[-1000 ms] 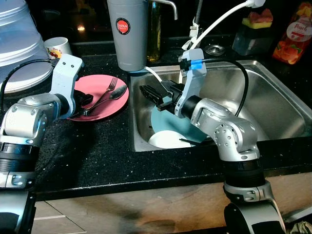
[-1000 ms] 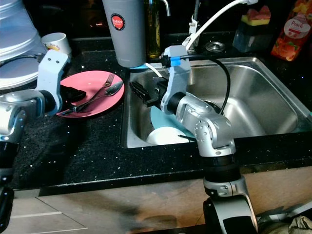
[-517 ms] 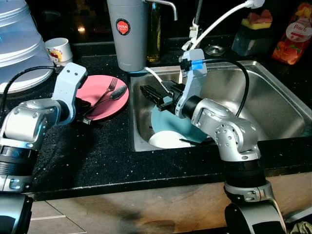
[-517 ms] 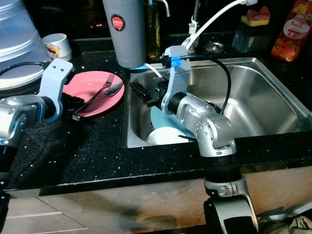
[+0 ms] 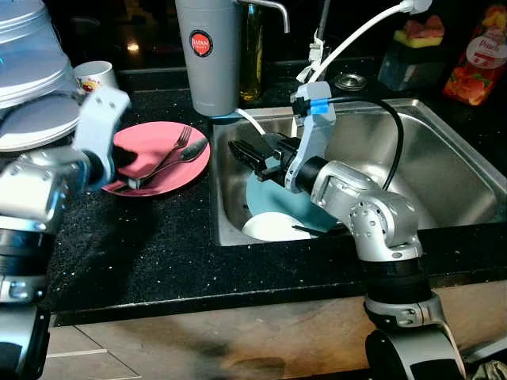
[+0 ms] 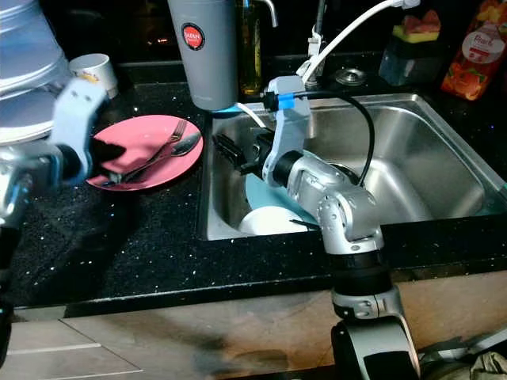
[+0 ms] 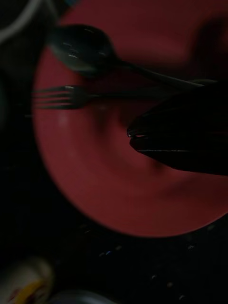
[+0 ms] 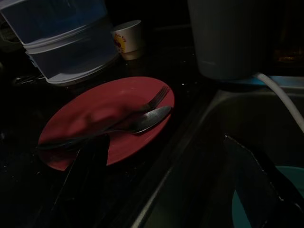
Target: Kitchen organization
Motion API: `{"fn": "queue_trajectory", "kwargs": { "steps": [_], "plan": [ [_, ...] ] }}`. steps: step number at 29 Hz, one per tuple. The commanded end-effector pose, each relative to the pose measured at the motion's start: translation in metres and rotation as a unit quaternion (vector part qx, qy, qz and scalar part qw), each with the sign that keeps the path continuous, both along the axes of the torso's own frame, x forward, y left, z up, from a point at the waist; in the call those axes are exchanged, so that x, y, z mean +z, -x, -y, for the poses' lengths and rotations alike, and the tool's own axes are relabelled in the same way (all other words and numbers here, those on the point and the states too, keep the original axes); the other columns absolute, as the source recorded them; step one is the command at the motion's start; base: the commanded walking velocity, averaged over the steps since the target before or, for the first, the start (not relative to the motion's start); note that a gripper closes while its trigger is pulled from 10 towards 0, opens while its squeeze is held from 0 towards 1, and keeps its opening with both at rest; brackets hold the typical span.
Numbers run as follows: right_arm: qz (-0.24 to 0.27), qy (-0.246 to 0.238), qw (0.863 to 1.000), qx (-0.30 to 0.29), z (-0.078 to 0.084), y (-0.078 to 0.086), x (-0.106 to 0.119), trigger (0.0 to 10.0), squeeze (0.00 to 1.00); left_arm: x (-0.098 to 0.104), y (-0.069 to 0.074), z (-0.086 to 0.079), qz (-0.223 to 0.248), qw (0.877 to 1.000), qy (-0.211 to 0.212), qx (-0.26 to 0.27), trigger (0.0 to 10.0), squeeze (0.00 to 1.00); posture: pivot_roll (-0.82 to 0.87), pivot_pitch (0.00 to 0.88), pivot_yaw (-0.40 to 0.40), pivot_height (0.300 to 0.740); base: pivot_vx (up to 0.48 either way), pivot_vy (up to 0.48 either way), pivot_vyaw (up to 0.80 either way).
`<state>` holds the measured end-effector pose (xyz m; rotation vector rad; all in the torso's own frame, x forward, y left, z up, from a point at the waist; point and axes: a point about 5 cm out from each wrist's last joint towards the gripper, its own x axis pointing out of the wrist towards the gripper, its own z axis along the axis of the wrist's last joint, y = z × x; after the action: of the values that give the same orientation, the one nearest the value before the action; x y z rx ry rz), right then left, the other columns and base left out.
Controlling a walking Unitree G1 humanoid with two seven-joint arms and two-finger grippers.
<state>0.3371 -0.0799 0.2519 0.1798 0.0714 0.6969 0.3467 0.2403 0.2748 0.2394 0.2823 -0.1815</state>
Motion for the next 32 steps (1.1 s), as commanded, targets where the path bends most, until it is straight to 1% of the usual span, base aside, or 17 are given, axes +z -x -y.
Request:
{"fn": "queue_trajectory", "kwargs": {
  "steps": [1,3,4,6,10,11,12,13,14,15,21,22,23,24,25,30,32],
  "plan": [
    [0.005,0.003,1.000,-0.004,0.001,-0.002,0.002,10.0,0.00,0.010,0.001,-0.004,0.015,1.000,0.013,0.006,0.0,0.00,0.01,0.037,0.024,0.740,0.000,0.000,0.00],
    [0.004,0.002,1.000,-0.005,0.002,-0.002,0.002,10.0,0.00,0.013,0.002,0.005,0.015,0.999,0.029,-0.021,0.0,0.00,0.01,0.037,0.023,0.740,0.000,0.000,0.00],
    [0.004,0.002,1.000,-0.005,0.002,-0.002,0.002,10.0,0.00,0.013,0.002,0.005,0.015,0.999,0.029,-0.021,0.0,0.00,0.01,0.037,0.023,0.740,0.000,0.000,0.00],
    [0.003,0.002,1.000,-0.004,0.001,-0.002,0.002,10.0,0.00,0.004,0.002,0.014,-0.002,0.999,0.021,-0.043,0.0,0.00,0.01,0.038,0.025,0.740,0.000,0.000,0.00],
    [0.004,0.000,1.000,-0.003,0.000,-0.002,0.003,10.0,0.00,-0.006,0.001,0.020,-0.023,0.998,0.008,-0.055,0.0,0.00,0.01,0.038,0.026,0.740,0.000,0.000,0.00],
    [0.004,0.000,1.000,-0.003,0.000,-0.002,0.003,10.0,0.00,-0.010,0.000,0.022,-0.031,0.998,0.002,-0.060,2.4,0.00,0.01,0.038,0.026,0.740,0.000,0.000,0.00],
    [0.004,0.001,1.000,-0.003,0.000,-0.002,0.003,10.0,0.00,-0.014,-0.002,0.023,-0.039,0.997,-0.003,-0.065,10.0,0.00,0.01,0.039,0.027,0.740,0.000,0.000,0.00],
    [0.004,0.001,1.000,-0.003,0.000,-0.002,0.003,10.0,0.00,-0.017,-0.004,0.025,-0.044,0.997,-0.005,-0.069,10.0,0.26,0.01,0.039,0.027,0.740,0.000,0.000,0.00],
    [0.004,0.001,1.000,-0.003,0.000,-0.002,0.003,10.0,0.00,-0.017,-0.004,0.025,-0.044,0.997,-0.005,-0.069,10.0,0.26,0.01,0.039,0.027,0.740,0.000,0.000,0.00],
    [0.004,0.002,1.000,-0.003,0.000,-0.002,0.003,10.0,0.00,-0.019,-0.006,0.026,-0.046,0.996,-0.002,-0.071,10.0,1.00,0.01,0.041,0.030,0.740,0.000,0.000,0.00],
    [0.003,0.002,1.000,-0.005,0.002,-0.001,0.002,10.0,0.00,-0.022,-0.013,0.028,-0.055,0.996,-0.002,-0.067,10.0,1.00,0.00,0.045,0.035,0.740,0.000,0.000,0.00],
    [0.001,0.003,1.000,-0.005,0.003,-0.001,0.002,10.0,0.00,-0.023,-0.015,0.029,-0.058,0.996,-0.001,-0.066,10.0,0.59,-0.01,0.048,0.034,0.740,0.000,0.000,0.00],
    [0.001,0.003,1.000,-0.005,0.003,-0.001,0.002,10.0,0.00,-0.023,-0.015,0.029,-0.058,0.996,-0.001,-0.066,10.0,0.59,-0.01,0.048,0.034,0.740,0.000,0.000,0.00],
    [0.001,0.004,1.000,-0.005,0.003,-0.001,0.001,10.0,0.00,-0.024,-0.016,0.029,-0.062,0.996,0.000,-0.066,10.0,0.18,-0.01,0.048,0.034,0.740,0.000,0.000,0.00],
    [0.000,0.004,1.000,-0.005,0.003,-0.001,0.001,10.0,0.00,-0.025,-0.017,0.029,-0.065,0.996,-0.002,-0.067,10.0,0.00,-0.01,0.048,0.034,0.740,0.000,0.000,0.00],
    [0.000,0.004,1.000,-0.005,0.003,-0.001,0.001,10.0,0.00,-0.032,-0.022,0.031,-0.086,0.993,0.003,-0.078,10.0,0.00,-0.01,0.051,0.036,0.740,0.000,0.000,0.00],
    [-0.001,0.004,1.000,-0.005,0.003,-0.001,0.001,10.0,0.00,-0.034,-0.023,0.031,-0.088,0.993,-0.005,-0.078,10.0,0.00,-0.01,0.052,0.039,0.740,0.000,0.000,0.00]
  ]
}}
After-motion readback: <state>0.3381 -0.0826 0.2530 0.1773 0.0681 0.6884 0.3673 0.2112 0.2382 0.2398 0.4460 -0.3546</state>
